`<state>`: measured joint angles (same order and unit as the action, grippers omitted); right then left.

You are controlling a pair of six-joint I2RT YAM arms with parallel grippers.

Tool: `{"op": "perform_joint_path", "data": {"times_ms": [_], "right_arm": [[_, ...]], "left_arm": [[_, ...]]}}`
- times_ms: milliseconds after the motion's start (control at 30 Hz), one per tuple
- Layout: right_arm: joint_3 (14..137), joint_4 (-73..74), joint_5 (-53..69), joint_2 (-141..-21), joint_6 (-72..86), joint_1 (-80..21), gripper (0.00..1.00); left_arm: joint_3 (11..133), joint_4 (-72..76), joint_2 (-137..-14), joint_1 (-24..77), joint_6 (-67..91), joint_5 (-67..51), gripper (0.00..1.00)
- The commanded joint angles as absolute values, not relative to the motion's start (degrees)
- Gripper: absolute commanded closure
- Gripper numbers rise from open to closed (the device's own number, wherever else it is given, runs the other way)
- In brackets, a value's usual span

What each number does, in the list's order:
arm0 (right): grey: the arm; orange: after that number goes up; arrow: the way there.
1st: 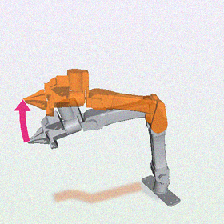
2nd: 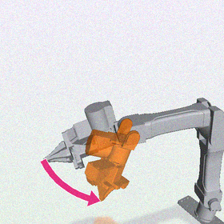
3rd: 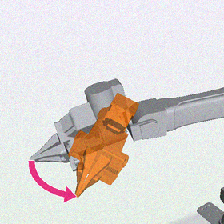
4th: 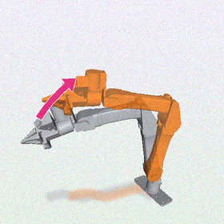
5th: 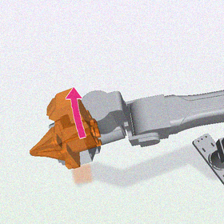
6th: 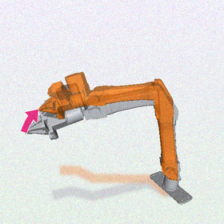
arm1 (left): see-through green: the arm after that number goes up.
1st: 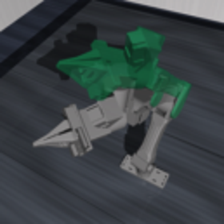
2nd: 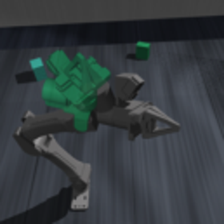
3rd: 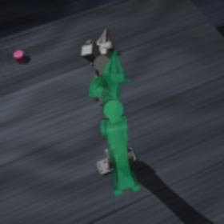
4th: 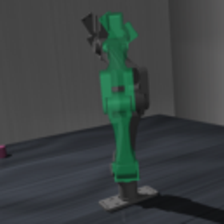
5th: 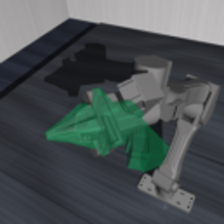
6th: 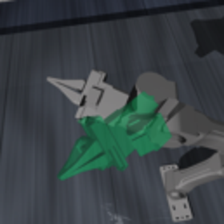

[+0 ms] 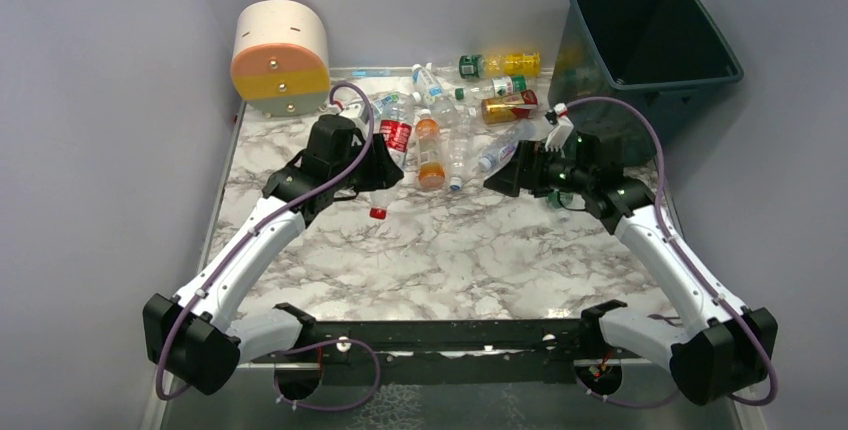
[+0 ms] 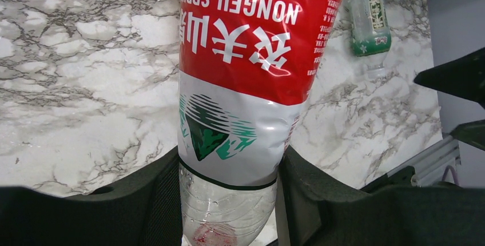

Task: Put the plastic bottles in the bin
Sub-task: Pick up the plastic bottle at the center of the board.

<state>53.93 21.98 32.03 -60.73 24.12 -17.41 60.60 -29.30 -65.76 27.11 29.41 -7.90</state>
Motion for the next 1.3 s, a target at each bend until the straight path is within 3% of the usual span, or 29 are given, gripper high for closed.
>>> {"op": "perform_joint_path", "data": {"times_ms": [0, 600, 933, 1267], "right_arm": [[51.12, 11.39, 36.66, -63.66, 28.11, -17.64, 0.00], [52.36, 3.55, 40.47, -67.98, 31.72, -17.66, 0.00], [55.27, 1.70, 37.20, -65.24, 35.55, -17.67, 0.01], [53.05, -18.14, 52.05, -74.34, 46.32, -17.67, 0.01]], "left_arm": [[62.26, -28.82, -67.20, 27.16, 30.38, -12.09, 0.57], [68.73, -25.59, -78.87, 29.94, 31.04, -16.76, 0.57], [65.88, -21.20, -75.91, 31.46, 32.43, -20.92, 0.57], [59.40, -11.25, -73.21, 31.55, 37.22, -29.62, 0.56]]}}
